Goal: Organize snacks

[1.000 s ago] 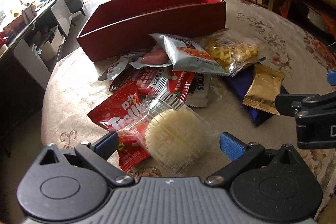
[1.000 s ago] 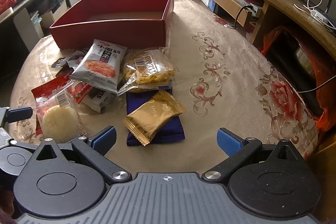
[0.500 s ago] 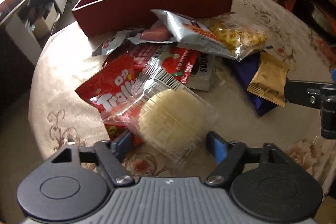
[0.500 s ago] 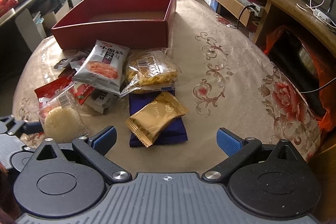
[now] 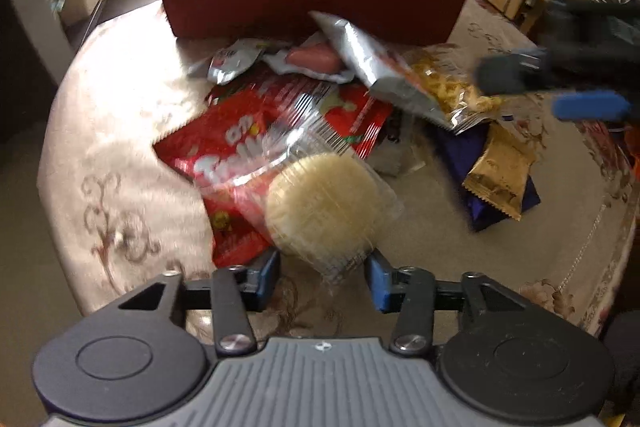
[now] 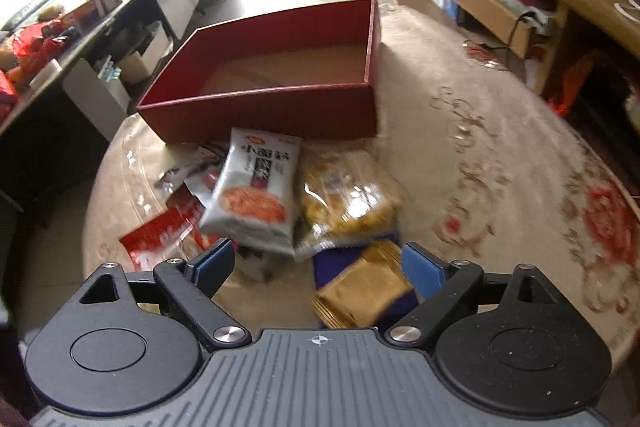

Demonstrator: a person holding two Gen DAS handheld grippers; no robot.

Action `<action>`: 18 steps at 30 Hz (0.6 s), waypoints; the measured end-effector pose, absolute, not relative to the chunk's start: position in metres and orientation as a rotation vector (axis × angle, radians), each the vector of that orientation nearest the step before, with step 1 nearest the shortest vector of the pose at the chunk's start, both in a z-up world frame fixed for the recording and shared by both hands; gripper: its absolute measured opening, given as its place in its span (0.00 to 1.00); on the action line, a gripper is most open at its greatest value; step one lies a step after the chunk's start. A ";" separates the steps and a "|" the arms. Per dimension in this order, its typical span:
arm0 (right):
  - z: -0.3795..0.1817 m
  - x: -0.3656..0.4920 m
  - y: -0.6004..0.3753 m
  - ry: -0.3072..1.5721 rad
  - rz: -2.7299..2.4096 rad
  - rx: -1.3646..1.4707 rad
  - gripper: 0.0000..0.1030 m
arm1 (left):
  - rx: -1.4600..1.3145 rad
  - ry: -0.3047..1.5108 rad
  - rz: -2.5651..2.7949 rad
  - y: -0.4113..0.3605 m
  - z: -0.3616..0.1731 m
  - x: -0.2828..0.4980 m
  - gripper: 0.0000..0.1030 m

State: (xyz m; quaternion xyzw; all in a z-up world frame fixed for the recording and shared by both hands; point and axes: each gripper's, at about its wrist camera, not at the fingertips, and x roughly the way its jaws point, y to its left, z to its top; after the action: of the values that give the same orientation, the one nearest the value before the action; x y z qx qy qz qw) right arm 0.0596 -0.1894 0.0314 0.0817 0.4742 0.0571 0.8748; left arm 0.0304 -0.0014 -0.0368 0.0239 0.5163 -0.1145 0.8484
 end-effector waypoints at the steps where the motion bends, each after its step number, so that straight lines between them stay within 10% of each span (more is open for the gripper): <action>1: 0.030 0.066 -0.188 1.000 0.132 0.174 0.91 | 0.072 1.074 -0.248 -0.003 -0.034 0.031 0.57; 7: 0.017 0.103 -0.175 1.073 0.220 0.221 0.91 | 0.112 1.024 -0.267 -0.009 -0.021 0.038 0.75; 18: -0.008 0.136 -0.154 1.193 0.301 0.299 0.87 | 0.124 1.020 -0.291 -0.003 -0.019 0.040 0.77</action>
State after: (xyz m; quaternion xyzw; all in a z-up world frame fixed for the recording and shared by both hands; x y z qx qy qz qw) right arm 0.1359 -0.1545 -0.0083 0.1396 0.5574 0.1404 0.8063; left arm 0.0396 -0.0030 -0.0189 0.0590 0.4860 -0.1387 0.8608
